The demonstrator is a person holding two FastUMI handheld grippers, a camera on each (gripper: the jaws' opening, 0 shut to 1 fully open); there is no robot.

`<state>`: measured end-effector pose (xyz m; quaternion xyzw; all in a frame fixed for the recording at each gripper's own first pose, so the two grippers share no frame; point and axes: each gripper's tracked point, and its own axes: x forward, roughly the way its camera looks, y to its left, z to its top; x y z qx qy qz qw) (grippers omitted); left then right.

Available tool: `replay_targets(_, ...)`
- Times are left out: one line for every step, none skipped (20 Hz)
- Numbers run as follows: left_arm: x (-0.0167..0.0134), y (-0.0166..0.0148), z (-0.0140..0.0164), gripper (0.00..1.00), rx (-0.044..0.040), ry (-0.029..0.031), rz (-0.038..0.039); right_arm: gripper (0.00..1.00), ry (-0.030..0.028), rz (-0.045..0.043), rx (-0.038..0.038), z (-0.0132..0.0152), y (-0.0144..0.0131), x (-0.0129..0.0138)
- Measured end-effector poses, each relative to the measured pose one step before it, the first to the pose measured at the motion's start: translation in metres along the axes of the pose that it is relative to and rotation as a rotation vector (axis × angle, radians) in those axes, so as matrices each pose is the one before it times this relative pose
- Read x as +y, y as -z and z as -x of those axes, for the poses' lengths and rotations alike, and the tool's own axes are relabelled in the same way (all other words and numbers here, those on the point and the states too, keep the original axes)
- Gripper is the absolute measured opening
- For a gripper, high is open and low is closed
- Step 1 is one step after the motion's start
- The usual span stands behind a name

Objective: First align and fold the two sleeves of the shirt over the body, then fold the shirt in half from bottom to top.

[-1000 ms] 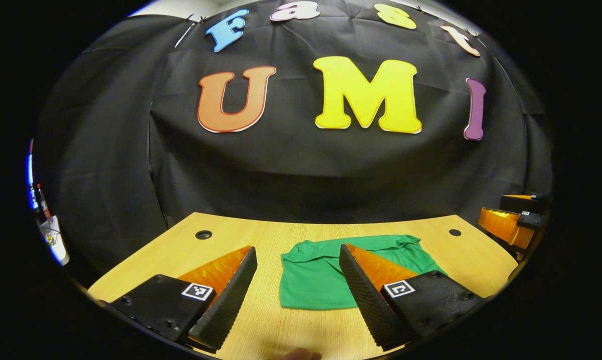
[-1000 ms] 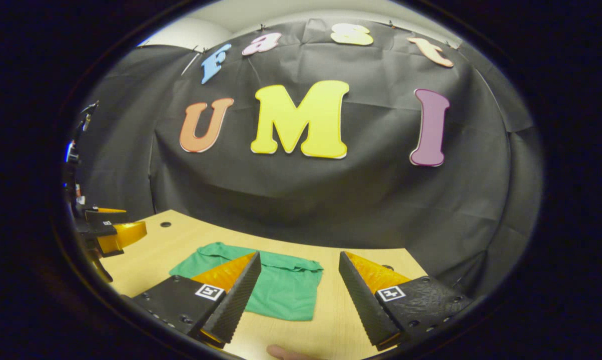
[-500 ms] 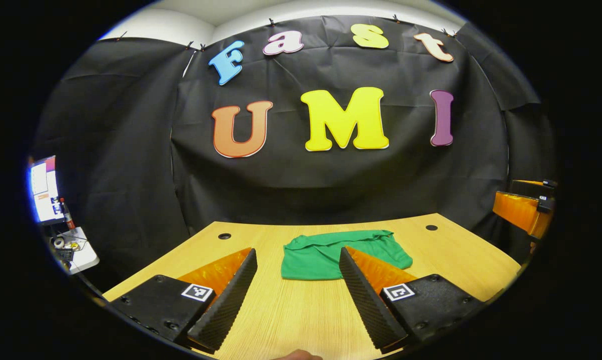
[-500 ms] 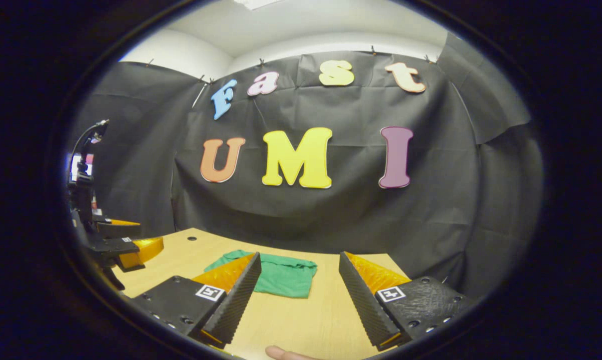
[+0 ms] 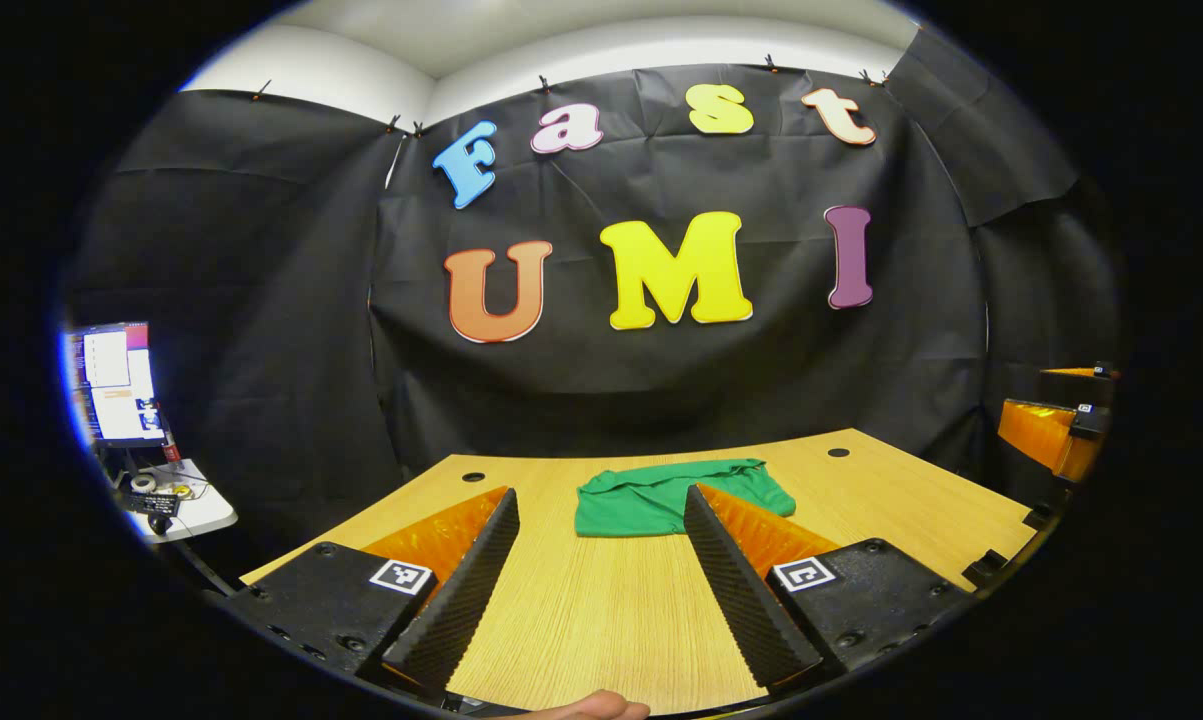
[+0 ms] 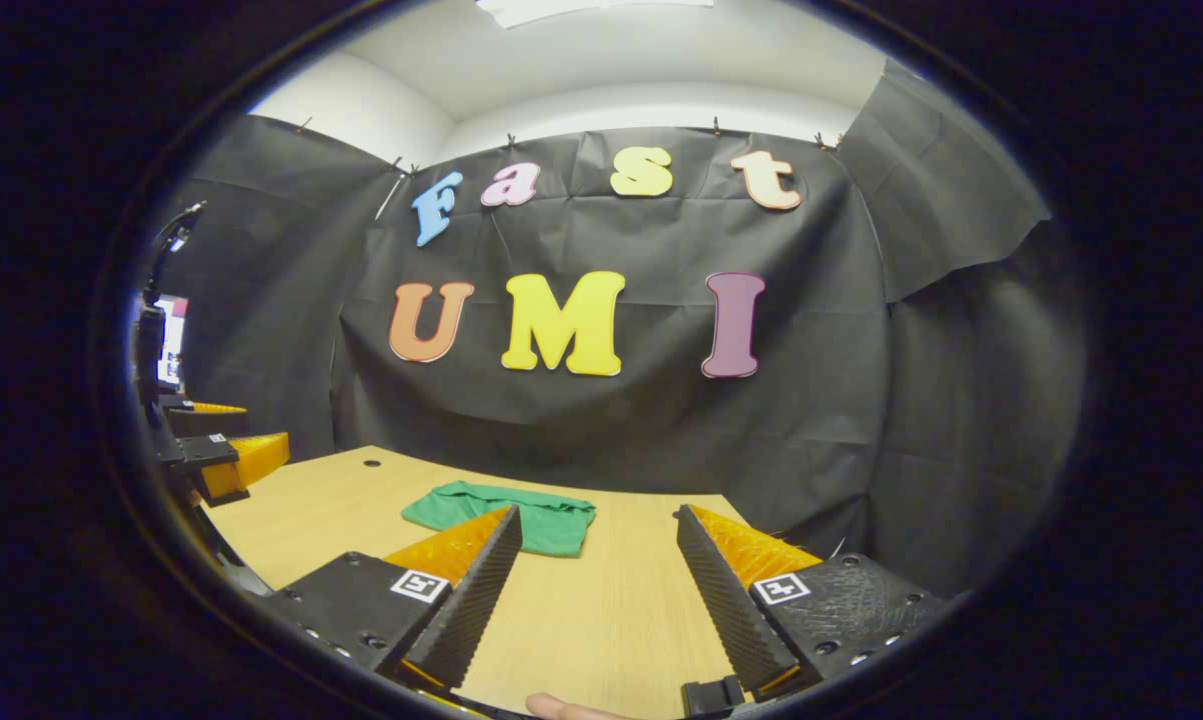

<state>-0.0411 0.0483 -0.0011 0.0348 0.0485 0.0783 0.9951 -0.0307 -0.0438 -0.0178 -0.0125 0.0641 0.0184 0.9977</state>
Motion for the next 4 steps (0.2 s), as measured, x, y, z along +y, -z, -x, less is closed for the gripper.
replay_targets(-0.00378,0.00688,-0.00129,1.0,0.01257,0.01675,0.01671,0.95,-0.00598,0.01826,0.00705,0.0001,0.00243,0.00135)
replay_targets(-0.00553,0.00617,-0.00026,1.0,0.01037,0.0206,0.02487,0.95,0.00356,0.02658,-0.0035,0.00059,0.00025,0.00051)
replay_targets(-0.00554,0.00556,-0.00035,1.0,0.01147,0.02918,0.02128,0.95,0.01472,0.02005,0.00002,-0.00094,0.00009,-0.00454)
replay_targets(-0.00444,0.00435,-0.00082,1.0,0.00828,0.01898,0.00895,0.95,0.00258,0.01005,0.00708,-0.00063,0.00126,0.00058)
